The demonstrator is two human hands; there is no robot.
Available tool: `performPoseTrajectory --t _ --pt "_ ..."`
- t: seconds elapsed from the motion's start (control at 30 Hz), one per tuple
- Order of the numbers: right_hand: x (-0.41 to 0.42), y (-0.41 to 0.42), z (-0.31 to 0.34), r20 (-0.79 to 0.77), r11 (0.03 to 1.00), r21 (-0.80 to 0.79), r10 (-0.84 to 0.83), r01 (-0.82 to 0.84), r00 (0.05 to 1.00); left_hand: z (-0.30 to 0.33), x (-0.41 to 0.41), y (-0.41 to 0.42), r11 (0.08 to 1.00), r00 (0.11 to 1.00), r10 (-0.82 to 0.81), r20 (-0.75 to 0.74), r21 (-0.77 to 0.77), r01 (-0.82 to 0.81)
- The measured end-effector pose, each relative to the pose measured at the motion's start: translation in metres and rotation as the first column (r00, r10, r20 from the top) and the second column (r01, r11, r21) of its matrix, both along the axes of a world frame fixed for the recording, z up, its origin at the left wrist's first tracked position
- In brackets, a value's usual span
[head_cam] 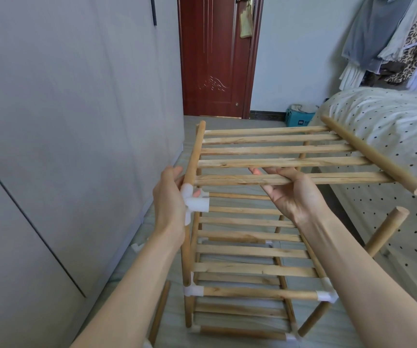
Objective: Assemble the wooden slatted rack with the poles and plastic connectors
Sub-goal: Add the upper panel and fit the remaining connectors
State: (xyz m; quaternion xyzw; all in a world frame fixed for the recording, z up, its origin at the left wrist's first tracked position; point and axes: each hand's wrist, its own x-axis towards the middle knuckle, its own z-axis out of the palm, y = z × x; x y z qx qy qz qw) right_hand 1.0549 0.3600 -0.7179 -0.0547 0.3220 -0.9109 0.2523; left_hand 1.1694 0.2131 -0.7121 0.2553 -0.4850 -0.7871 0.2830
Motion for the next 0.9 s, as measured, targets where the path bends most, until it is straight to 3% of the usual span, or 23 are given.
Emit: performPoseTrajectory --t 0.13,0.4,0.9 --pt "0.001 0.003 -0.001 0.002 1.0 -0.013 -0.005 0.005 1.0 0.0 -0.002 0.0 1.0 1.0 0.005 -0.012 -0.001 -0.005" --pt "0.003 0.003 -0.002 0.025 1.0 -0.017 0.006 -0.005 1.0 0.0 -0.005 0.003 0.987 0.986 0.162 0.046 -0.019 -0.161" --pt "0.01 0.005 0.0 0.034 0.999 -0.017 0.04 -0.039 0.999 -0.003 0.0 -0.003 0.988 0.988 0.153 0.014 0.016 -0.154"
